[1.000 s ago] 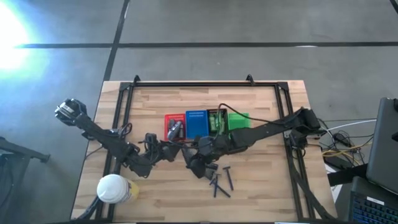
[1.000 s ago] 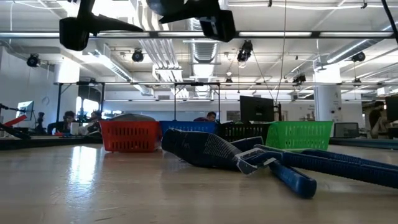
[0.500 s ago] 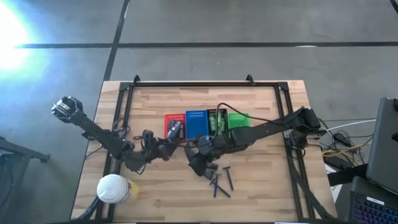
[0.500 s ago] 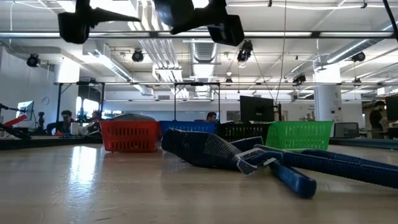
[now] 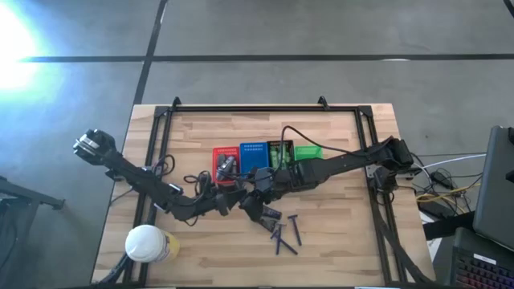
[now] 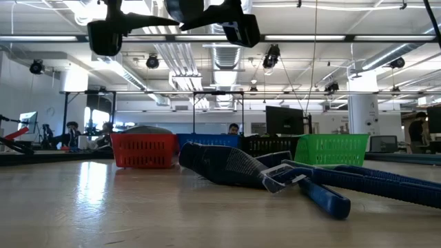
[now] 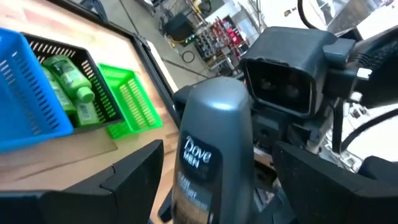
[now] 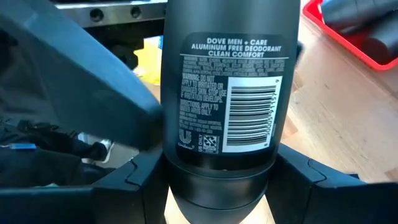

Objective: Pick & Place Travel size toiletries
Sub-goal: Put the black deodorant into the red basket

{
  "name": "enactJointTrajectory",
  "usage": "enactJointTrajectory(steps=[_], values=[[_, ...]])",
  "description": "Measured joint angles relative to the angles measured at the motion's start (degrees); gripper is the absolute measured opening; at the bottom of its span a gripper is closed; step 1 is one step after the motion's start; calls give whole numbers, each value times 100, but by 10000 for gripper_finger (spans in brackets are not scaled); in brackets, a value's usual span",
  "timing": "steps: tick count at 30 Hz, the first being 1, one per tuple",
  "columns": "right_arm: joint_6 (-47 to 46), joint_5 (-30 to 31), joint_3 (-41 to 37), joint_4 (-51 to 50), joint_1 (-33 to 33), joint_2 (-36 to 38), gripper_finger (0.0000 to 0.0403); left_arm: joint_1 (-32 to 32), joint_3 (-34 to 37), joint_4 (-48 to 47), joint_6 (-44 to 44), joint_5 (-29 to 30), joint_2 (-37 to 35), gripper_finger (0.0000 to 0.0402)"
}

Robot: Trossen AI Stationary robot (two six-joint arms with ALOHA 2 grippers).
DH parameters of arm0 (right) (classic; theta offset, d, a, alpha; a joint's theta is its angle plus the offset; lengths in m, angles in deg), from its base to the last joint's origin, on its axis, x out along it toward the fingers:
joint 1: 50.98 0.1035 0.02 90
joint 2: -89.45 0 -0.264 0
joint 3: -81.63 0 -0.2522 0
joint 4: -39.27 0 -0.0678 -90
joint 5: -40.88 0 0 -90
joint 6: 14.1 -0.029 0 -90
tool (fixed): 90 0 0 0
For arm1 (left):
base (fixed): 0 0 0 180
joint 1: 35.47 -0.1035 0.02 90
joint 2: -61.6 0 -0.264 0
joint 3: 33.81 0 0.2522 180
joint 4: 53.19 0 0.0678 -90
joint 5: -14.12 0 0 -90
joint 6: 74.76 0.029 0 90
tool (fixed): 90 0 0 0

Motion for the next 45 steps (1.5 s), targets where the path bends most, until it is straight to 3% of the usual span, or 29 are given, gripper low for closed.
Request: enactJointTrajectory(steps=[11, 21, 30, 37, 45], values=[[-71, -25, 0, 6, -11, 0, 197, -229, -2, 147, 174, -448, 89, 293], [-40, -3, 0, -13, -44, 4, 199, -247, -2, 119, 396, -538, 92, 184], [43, 39, 0, -5, -44, 4, 204, -249, -2, 128, 654, -535, 92, 184], [-45, -2, -4, -148, -37, 4, 258, -243, -2, -539, 528, -369, 52, 172], [-45, 157, -4, -1148, 103, 212, 332, -353, 15, -1783, -10, 231, -115, 154]])
